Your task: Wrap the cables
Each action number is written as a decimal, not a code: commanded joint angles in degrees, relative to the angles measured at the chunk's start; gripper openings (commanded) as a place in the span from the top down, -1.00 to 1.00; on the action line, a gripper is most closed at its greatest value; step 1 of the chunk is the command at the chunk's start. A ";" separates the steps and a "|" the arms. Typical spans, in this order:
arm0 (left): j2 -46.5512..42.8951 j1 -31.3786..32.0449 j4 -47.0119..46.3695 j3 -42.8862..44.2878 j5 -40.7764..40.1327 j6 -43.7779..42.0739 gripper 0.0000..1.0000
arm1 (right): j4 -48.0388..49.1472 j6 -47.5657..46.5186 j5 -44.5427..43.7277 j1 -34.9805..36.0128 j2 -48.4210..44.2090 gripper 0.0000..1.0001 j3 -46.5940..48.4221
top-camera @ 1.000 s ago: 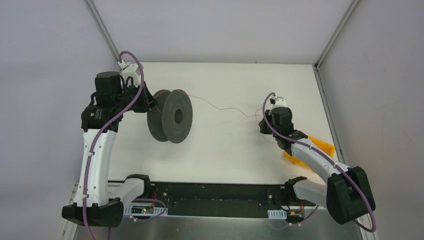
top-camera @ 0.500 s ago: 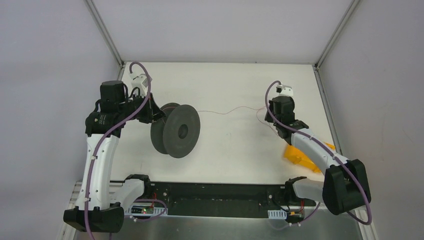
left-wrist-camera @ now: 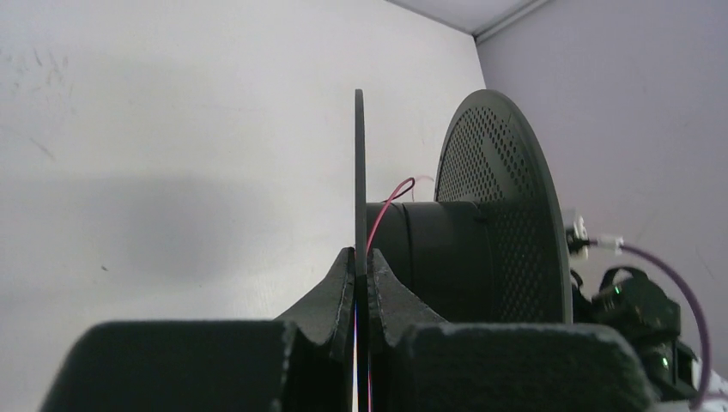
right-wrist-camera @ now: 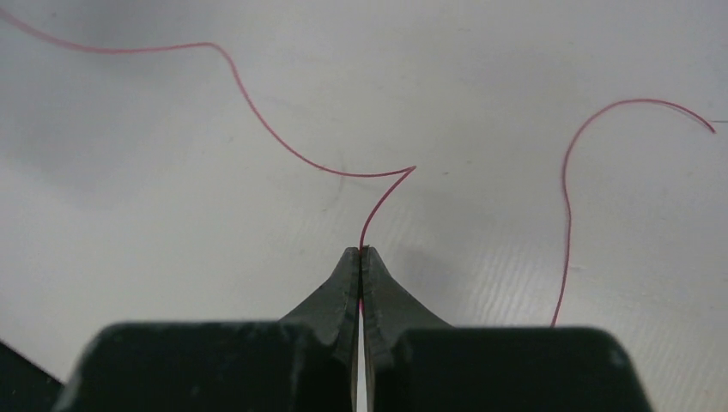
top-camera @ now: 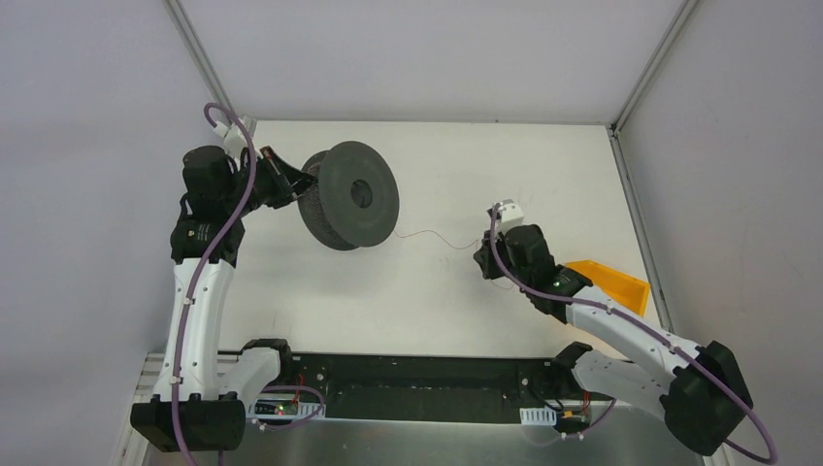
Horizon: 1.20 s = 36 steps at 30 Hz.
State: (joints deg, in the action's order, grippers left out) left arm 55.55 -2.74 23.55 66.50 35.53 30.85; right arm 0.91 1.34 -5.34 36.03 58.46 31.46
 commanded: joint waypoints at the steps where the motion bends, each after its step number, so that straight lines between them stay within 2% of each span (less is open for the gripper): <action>1: -1.29 -0.60 -11.39 -2.03 -5.53 4.94 1.00 | -3.24 -1.01 -2.10 8.75 -5.93 1.00 1.45; 4: -2.00 -0.68 -12.31 -4.83 -10.48 4.15 1.00 | -3.18 -0.90 -3.76 16.32 -8.38 1.00 2.76; 7: -1.95 0.13 -12.43 -6.07 -14.53 1.71 1.00 | -1.94 1.13 -9.61 26.11 -6.83 1.00 5.03; 10: -1.92 2.46 -11.97 -6.29 -20.42 -3.50 1.00 | -2.79 0.81 -15.56 34.93 -2.74 1.00 9.59; 14: -0.93 8.86 -9.62 -6.24 -26.67 -10.13 1.00 | -5.28 -3.21 -17.02 41.04 2.08 1.00 18.58; 18: 0.34 16.49 -8.33 -8.23 -32.35 -15.42 1.00 | -6.02 -6.05 -14.59 41.75 4.51 1.00 25.71; 23: 1.25 19.13 -5.50 -10.66 -33.41 -17.89 1.00 | -5.92 -10.74 -15.08 41.52 5.85 1.00 33.15; 27: 1.21 22.48 -4.90 -12.63 -35.12 -18.45 1.00 | -5.81 -11.41 -10.99 40.11 6.67 1.00 37.47; 31: 1.30 22.61 -4.81 -13.19 -35.16 -13.37 1.00 | -5.99 -9.36 -6.71 39.84 7.24 1.00 38.29; 36: 4.16 22.61 0.32 -9.71 -36.66 -14.14 1.00 | -4.16 -8.40 -5.81 39.91 5.32 1.00 36.52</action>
State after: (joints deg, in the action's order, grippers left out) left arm 58.35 19.86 23.53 52.86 0.84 15.77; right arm -5.58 -7.62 -13.02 75.88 65.19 67.77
